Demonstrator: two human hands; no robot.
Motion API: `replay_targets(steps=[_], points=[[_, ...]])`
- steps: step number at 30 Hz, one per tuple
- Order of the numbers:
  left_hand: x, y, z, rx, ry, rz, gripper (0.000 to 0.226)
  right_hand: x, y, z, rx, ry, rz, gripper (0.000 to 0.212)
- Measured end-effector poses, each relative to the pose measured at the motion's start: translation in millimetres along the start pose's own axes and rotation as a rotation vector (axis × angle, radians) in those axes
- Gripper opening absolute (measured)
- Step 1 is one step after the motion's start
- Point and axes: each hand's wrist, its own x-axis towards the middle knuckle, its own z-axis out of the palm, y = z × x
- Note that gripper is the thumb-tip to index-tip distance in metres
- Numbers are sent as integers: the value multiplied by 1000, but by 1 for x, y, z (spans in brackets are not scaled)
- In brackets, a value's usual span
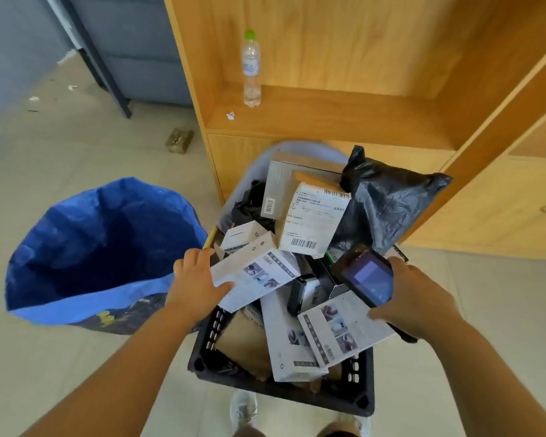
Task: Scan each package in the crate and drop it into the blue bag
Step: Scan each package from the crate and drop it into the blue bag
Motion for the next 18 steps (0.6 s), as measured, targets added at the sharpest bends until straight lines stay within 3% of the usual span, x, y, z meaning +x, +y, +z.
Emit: replay_targets(steps=[4, 6, 10, 14, 18], points=[[20, -9, 4, -11, -242, 73, 85, -25, -16, 9, 26, -6, 100, 89], [20, -10, 9, -30, -312, 71, 78, -36, -20, 14, 29, -12, 116, 94], [15, -9, 9, 17, -242, 87, 47, -54, -21, 25, 42, -27, 138, 93], [-5, -15, 5, -93, -184, 89, 56, -65, -18, 34, 57, -31, 126, 88], [-42, -24, 6, -58, -83, 178, 61, -75, -18, 42, 64, -38, 105, 83]])
